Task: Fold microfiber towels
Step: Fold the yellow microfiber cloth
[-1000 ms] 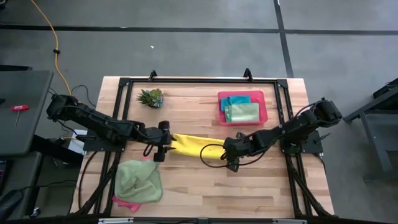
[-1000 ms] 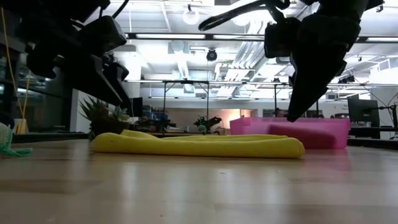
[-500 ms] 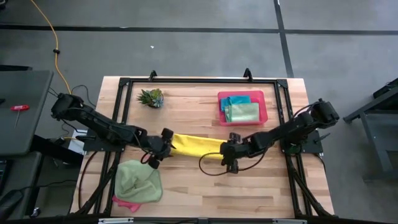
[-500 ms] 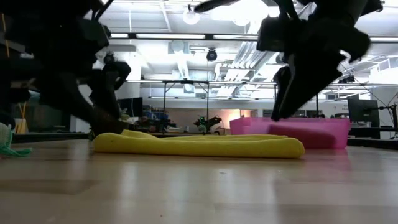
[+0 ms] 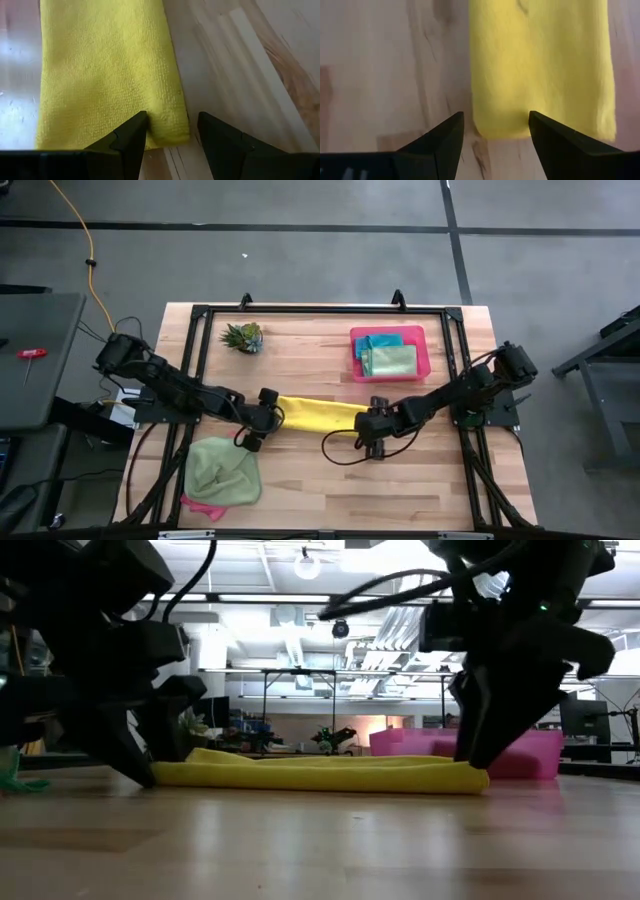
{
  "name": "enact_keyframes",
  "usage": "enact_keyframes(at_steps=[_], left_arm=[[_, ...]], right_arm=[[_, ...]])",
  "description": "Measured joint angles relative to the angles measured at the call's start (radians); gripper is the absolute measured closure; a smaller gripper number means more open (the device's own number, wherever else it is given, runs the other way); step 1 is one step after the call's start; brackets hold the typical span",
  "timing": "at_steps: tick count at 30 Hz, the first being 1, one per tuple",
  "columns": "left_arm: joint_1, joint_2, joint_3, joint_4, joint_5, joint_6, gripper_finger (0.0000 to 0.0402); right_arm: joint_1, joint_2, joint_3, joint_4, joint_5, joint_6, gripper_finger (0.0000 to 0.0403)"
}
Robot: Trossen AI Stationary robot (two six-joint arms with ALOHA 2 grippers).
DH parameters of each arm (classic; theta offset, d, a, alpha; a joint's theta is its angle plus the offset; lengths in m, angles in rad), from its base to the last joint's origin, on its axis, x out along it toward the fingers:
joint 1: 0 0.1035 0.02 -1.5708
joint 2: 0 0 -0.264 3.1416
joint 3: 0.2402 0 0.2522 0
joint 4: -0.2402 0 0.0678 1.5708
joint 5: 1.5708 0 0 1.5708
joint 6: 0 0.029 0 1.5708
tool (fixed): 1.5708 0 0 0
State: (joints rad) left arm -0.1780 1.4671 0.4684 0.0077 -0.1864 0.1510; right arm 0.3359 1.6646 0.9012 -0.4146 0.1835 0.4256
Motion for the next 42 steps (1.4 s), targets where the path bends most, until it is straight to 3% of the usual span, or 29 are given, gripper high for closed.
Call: enact_keyframes(at_steps=[15,21,25,33,37,42], left_arm=[[-0.043,0.009,0.011,0.034,0.020,-0.325,0.0231],[-0.064,0.009,0.065,-0.008,-0.043,-0.414,0.0231],[-0.057,0.000,0.132,-0.117,-0.047,-0.355,0.0231],[-0.051,-0.113,0.222,-0.403,-0.082,-0.004,0.0231],[-0.007,-0.180,0.201,-0.491,-0.079,-0.069,0.0232],[0.052,-0.267,0.114,-0.422,-0.027,-0.271,0.0236]], right_arm=[[-0.057,0.000,0.000,-0.170,0.037,-0.046,0.0187],[-0.063,-0.002,0.000,-0.176,0.036,-0.091,0.0187],[-0.063,-0.024,0.000,-0.184,0.025,-0.094,0.0187],[-0.063,-0.140,0.000,-0.217,-0.002,-0.052,0.0187],[-0.053,-0.161,0.000,-0.240,-0.017,0.024,0.0187],[-0.010,-0.169,-0.064,-0.231,-0.012,0.140,0.0187]])
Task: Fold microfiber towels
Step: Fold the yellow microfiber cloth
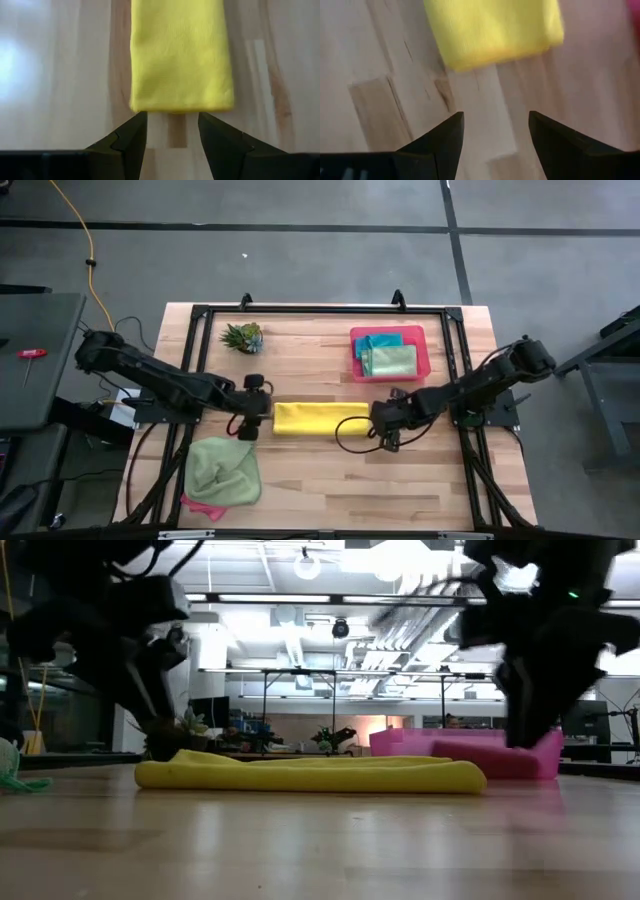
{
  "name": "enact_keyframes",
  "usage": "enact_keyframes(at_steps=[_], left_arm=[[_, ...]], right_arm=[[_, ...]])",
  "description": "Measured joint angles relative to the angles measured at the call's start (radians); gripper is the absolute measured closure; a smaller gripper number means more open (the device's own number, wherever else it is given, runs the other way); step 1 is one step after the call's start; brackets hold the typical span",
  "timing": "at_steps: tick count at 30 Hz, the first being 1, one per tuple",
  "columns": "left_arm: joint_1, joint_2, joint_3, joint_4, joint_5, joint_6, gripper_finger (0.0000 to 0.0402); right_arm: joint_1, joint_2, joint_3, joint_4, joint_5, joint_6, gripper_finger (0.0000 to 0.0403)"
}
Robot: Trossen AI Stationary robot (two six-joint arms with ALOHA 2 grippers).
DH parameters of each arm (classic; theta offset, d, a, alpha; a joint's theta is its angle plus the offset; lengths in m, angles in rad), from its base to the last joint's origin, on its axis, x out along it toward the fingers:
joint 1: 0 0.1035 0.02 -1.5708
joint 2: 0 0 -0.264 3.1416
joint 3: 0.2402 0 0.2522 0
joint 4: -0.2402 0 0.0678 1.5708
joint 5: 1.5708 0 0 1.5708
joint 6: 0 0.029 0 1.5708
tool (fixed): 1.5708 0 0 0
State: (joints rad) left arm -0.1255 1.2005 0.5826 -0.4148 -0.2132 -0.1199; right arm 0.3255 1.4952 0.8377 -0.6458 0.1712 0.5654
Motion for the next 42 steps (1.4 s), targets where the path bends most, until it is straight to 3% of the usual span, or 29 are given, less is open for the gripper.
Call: enact_keyframes(at_steps=[5,8,10,16,20,26,33,42], left_arm=[[0.040,-0.039,-0.082,0.014,0.039,-0.190,0.0296],[0.092,-0.023,-0.114,0.027,0.120,-0.401,0.0368],[0.122,0.003,-0.126,0.059,0.183,-0.556,0.0391],[0.146,0.120,-0.129,0.256,0.238,-0.785,0.0399],[0.145,0.202,-0.124,0.280,0.240,-0.877,0.0401],[0.145,0.241,-0.128,0.361,0.232,-0.947,0.0401],[0.143,0.261,-0.129,0.449,0.201,-1.033,0.0401],[0.116,0.349,-0.128,0.620,0.190,-1.104,0.0401]], right_arm=[[0.041,-0.057,-0.102,0.101,-0.030,0.160,0.0188],[0.042,-0.103,-0.139,0.180,-0.026,0.250,0.0198],[0.036,-0.123,-0.156,0.218,-0.013,0.293,0.0213],[0.009,-0.134,-0.166,0.224,0.031,0.377,0.0268],[-0.005,-0.134,-0.166,0.231,0.025,0.384,0.0287],[-0.006,-0.134,-0.166,0.233,0.062,0.507,0.0288],[-0.019,-0.134,-0.166,0.229,0.064,0.542,0.0288],[-0.077,-0.134,-0.166,-0.051,0.001,0.559,0.0288]])
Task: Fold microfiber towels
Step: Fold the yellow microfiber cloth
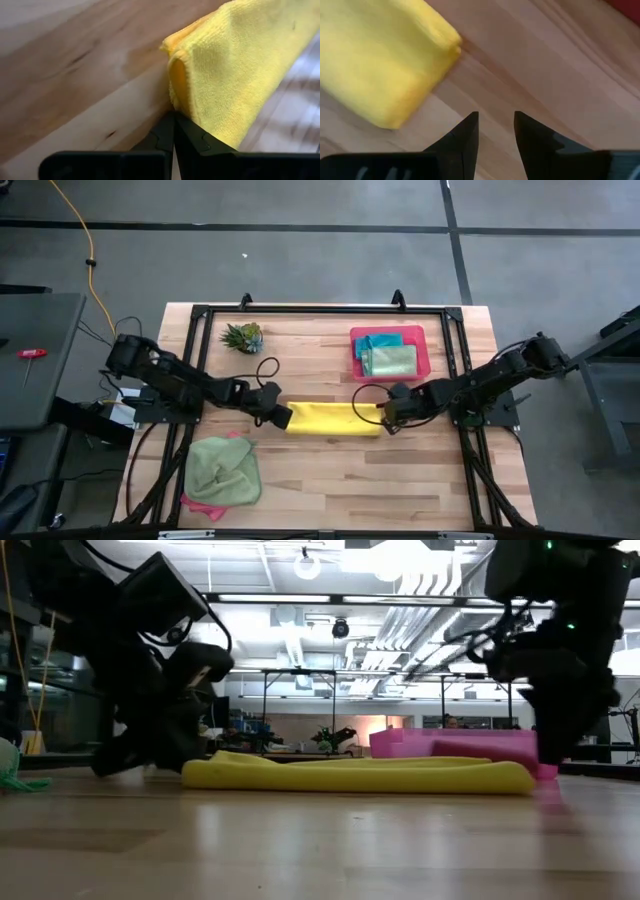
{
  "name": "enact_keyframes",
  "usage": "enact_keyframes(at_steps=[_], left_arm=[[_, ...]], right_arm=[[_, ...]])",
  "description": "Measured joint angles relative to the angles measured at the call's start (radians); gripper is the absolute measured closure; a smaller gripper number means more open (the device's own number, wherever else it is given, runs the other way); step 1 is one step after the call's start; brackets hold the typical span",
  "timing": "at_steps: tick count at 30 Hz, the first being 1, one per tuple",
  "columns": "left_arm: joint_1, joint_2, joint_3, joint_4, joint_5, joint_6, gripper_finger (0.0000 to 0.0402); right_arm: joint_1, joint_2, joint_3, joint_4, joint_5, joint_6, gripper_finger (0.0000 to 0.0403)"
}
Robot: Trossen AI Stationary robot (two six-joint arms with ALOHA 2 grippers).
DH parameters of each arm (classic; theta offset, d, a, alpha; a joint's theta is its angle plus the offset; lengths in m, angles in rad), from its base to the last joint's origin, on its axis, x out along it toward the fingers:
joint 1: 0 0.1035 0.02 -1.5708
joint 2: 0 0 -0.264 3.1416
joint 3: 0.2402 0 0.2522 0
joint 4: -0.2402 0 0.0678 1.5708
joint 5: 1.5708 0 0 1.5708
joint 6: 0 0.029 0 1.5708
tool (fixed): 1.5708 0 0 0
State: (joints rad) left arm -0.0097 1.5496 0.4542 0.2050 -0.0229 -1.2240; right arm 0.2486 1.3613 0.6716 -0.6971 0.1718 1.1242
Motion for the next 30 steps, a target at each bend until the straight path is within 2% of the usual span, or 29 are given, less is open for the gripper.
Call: enact_keyframes(at_steps=[6,10,13,17,20,23,30], left_arm=[[-0.038,0.014,0.001,0.025,-0.043,-0.032,0.0401],[-0.043,0.015,0.001,0.034,-0.044,-0.033,0.0401],[-0.044,0.015,0.001,0.034,-0.040,-0.033,0.0401],[-0.044,0.015,0.001,0.036,-0.042,-0.040,0.0401],[-0.044,0.015,0.001,0.036,-0.043,-0.040,0.0401],[-0.045,0.015,0.001,0.036,-0.047,-0.041,0.0401],[-0.045,0.015,0.000,0.037,-0.049,-0.048,0.0401]], right_arm=[[0.005,-0.048,-0.017,-0.031,-0.026,0.007,0.0288],[0.008,-0.155,-0.149,0.043,-0.088,0.124,0.0287],[0.007,-0.288,-0.251,0.165,-0.123,0.250,0.0287],[0.007,-0.450,-0.353,0.389,-0.069,0.368,0.0287],[0.007,-0.509,-0.407,0.499,-0.048,0.418,0.0282],[0.007,-0.512,-0.439,0.593,-0.043,0.447,0.0255],[0.006,-0.412,-0.445,0.683,-0.075,0.445,0.0153]])
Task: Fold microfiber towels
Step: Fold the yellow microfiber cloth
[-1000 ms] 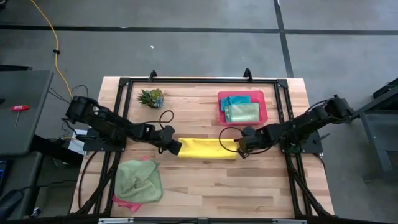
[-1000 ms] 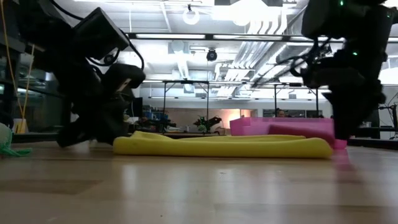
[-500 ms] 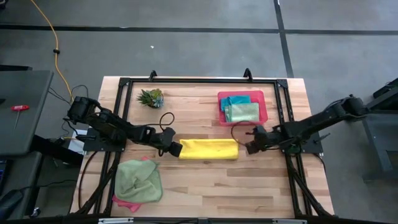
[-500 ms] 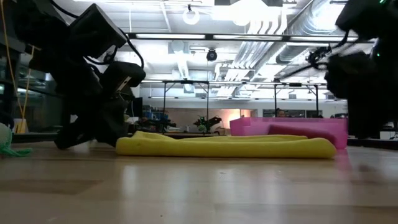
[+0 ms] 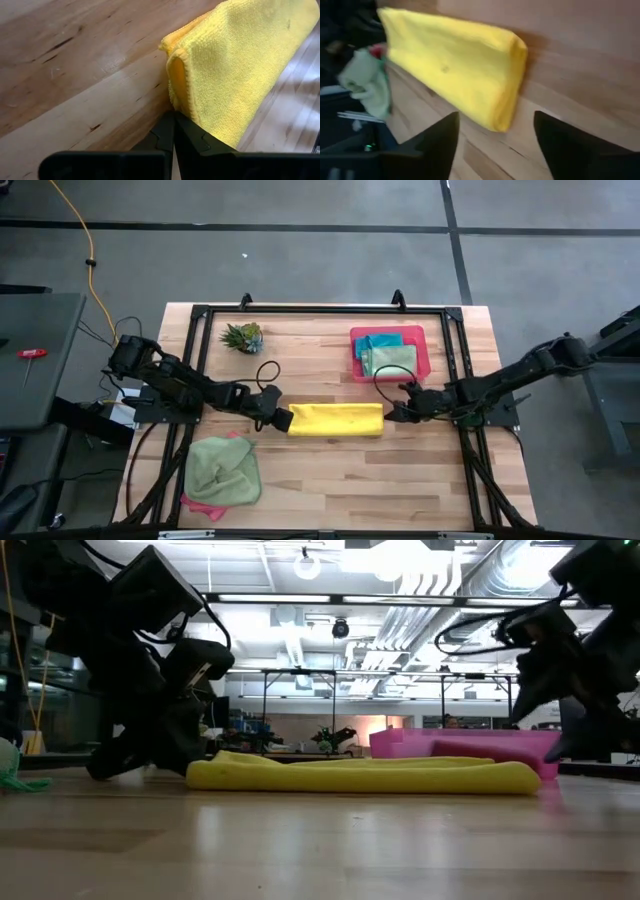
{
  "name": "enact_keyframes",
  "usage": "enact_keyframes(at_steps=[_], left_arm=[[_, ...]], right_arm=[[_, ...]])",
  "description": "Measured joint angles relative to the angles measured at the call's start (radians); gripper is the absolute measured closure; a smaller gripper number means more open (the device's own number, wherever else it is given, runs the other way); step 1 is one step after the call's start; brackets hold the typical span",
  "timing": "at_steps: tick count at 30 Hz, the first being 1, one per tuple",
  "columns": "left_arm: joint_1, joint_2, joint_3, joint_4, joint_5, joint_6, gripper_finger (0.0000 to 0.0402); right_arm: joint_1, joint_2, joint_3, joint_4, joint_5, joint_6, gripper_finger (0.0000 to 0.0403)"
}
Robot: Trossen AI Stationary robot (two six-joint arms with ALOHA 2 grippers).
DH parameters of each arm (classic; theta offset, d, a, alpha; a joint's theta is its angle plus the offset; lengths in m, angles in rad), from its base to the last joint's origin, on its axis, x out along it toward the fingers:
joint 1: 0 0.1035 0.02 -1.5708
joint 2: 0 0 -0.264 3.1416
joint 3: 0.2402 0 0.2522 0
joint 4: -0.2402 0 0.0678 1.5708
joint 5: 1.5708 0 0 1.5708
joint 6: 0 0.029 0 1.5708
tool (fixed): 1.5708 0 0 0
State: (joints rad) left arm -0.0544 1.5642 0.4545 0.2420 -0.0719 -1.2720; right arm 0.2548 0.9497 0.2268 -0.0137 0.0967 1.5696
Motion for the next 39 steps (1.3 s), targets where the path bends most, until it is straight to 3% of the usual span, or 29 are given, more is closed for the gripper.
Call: enact_keyframes(at_steps=[4,14,20,33,39], left_arm=[[0.000,0.000,0.000,0.000,-0.004,0.000,0.0401],[0.000,0.000,0.000,0.001,-0.006,0.000,0.0402],[0.000,0.000,0.000,0.002,-0.007,0.005,0.0401],[0.000,0.000,0.000,0.002,-0.020,0.027,0.0401],[0.000,0.000,0.000,0.002,-0.021,0.037,0.0401]], right_arm=[[0.000,0.074,0.000,0.062,-0.022,0.001,0.0126],[0.000,0.282,0.003,0.226,0.030,0.057,0.0123],[0.001,0.314,0.002,0.305,0.075,0.094,0.0123],[0.001,0.324,0.002,0.286,0.095,0.163,0.0123],[-0.001,0.408,0.066,0.289,0.091,0.143,0.0123]])
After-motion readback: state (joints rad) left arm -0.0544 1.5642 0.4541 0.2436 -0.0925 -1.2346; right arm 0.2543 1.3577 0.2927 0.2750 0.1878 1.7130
